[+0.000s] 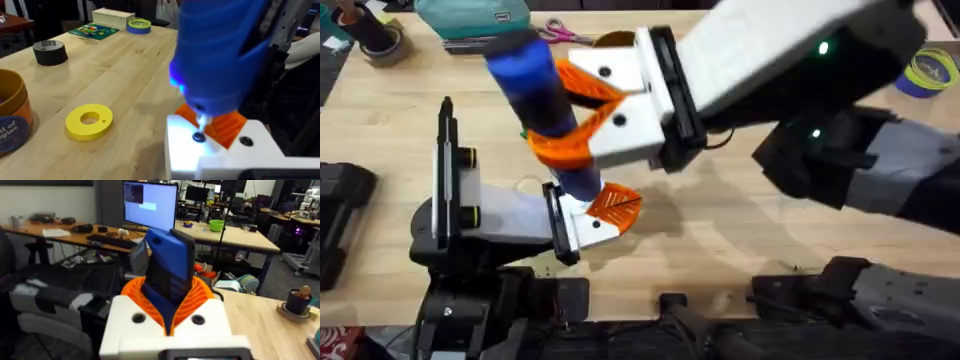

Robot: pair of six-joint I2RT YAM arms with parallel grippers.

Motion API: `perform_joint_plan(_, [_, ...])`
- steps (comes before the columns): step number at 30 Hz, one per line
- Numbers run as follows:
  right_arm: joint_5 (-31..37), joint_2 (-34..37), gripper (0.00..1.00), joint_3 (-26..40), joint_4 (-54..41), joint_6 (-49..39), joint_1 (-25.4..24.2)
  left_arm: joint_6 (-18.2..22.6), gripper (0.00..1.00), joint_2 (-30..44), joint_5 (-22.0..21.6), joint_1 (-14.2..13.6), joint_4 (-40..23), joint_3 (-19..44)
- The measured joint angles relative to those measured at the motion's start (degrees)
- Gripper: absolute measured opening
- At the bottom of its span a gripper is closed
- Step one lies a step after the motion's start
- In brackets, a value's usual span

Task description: Pick up the gripper from the table and insert it into the empty holder that is missing its gripper. Then pick up a screw, insert it into the mounting hole, and use the screwdriver to tighten it. Finally, clean up the table by picking up the vegetable and placing it into the bucket.

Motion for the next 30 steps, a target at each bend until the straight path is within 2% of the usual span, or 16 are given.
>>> perform_joint_plan(1, [0.01,0.0,0.025,4.53,-4.75,0.45,-0.38,0.0,0.013,0.0,0.0,0.0,0.0,-0.01])
perform_joint_plan(6, [0.11,0.0,0.025,14.17,-11.89,-0.32,-1.39,0.0,0.013,0.0,0.0,0.0,0.0,-0.02])
perform_joint_plan(11, [0.36,0.0,0.025,19.91,-21.92,-3.5,-1.82,0.0,0.013,0.0,0.0,0.0,0.0,-0.02])
perform_joint_plan(14, [2.93,0.0,0.025,22.26,-32.97,-6.67,-1.78,0.0,0.013,-0.01,0.0,0.0,0.0,-0.01])
perform_joint_plan(16, [6.89,0.02,0.025,24.85,-44.46,-10.07,-1.76,0.0,0.013,0.0,0.0,0.0,0.02,0.0])
perform_joint_plan(17, [12.9,0.55,0.024,29.84,-59.27,-16.02,-2.07,0.0,0.013,-0.02,0.0,0.0,0.0,-0.02])
perform_joint_plan(21, [18.64,1.11,0.024,37.98,-75.37,-23.23,-4.52,0.0,0.013,0.0,0.0,0.0,0.0,-0.01])
perform_joint_plan(24, [25.82,0.96,0.024,43.0,-85.02,-28.03,-7.04,0.0,0.013,0.0,0.0,0.0,0.01,-0.02])
perform_joint_plan(25, [28.76,0.8,0.024,43.96,-87.4,-29.77,-7.85,0.01,0.013,-0.02,0.0,0.0,0.0,-0.02])
perform_joint_plan(26, [37.8,0.43,0.024,44.89,-92.81,-34.98,-10.17,0.0,0.013,0.0,0.0,0.0,0.01,-0.02])
perform_joint_plan(30, [46.76,0.96,0.024,44.89,-99.35,-40.85,-13.93,0.0,0.013,-0.01,0.0,0.0,0.0,-0.02])
